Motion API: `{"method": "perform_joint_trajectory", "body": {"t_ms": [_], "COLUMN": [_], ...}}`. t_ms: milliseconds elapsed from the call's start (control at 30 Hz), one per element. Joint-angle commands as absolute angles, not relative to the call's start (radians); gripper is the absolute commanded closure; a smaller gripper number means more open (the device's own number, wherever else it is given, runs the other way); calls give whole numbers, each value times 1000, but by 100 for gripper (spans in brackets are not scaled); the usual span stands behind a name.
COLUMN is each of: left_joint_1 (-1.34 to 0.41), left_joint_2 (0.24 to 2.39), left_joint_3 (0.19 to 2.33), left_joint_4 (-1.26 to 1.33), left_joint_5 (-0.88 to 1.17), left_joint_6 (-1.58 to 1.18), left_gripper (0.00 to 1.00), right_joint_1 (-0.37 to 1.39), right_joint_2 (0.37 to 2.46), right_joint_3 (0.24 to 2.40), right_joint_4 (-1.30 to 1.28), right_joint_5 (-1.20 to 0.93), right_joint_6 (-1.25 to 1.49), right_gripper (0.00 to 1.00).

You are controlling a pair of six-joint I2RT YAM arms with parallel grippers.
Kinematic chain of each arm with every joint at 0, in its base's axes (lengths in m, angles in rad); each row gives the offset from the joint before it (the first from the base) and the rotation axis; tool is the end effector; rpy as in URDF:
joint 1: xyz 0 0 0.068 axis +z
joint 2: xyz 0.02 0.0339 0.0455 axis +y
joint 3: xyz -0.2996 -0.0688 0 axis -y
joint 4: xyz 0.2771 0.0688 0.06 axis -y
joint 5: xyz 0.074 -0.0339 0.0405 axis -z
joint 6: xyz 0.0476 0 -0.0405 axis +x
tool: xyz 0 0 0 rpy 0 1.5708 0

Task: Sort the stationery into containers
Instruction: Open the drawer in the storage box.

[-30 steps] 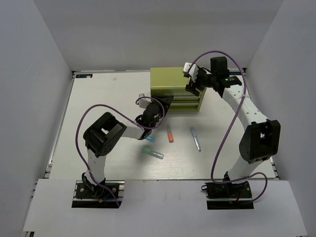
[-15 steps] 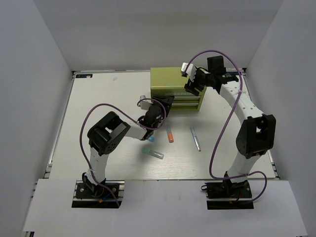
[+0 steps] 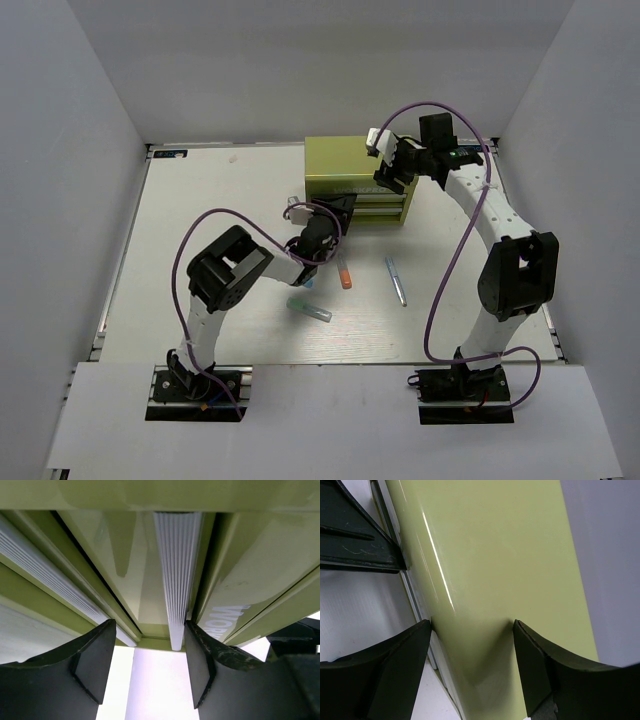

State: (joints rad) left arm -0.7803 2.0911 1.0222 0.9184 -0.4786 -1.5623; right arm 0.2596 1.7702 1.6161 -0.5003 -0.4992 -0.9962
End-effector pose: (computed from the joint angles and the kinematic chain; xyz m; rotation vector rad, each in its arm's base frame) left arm 0.3493 -0.3149 0.1420 -1.0657 1.5653 -1.2921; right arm 0.4332 0.1386 0.3534 -1.4615 1.5595 0.1278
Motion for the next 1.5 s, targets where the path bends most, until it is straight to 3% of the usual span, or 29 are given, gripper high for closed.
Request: {"method": "perform_joint_trajectory", "body": {"t_ms": [0, 267, 800, 867, 900, 1067, 1233, 1467], "left_joint_1": [-765, -765, -775, -775, -775, -775, -784, -795], "left_joint_2": [2109, 2233, 2255, 2264, 2264, 2264, 2264, 2246], "left_joint_3": [1065, 1083, 1132, 1141, 1141, 1112, 1094, 1072], "left_joint_4": [923, 1150, 1106, 1106, 1106, 1117, 1126, 1126], "left_joint_5": [-534, -545, -621, -621, -611, -600, -591, -581], "left_joint_6": [-1580, -1589, -1568, -1557, -1548, -1539, -1529, -1529], "left_gripper": [35, 55, 55, 60, 67, 77, 93, 100], "right_joint_1": [256, 255, 255, 253, 256, 253, 256, 256], "right_joint_2": [1778, 1802, 1810, 1813, 1813, 1819, 1828, 1841], "right_joint_3": [1664, 1690, 1706, 1706, 1709, 1715, 1723, 1736], "right_joint_4": [-523, -607, -647, -652, -652, -661, -678, -696], "right_joint_5": [-466, -465, -468, -468, -466, -468, -466, -462], "right_joint_6": [-1008, -1043, -1057, -1058, -1058, -1060, -1058, -1058], "right_gripper": [28, 34, 38, 38, 38, 39, 40, 40]}}
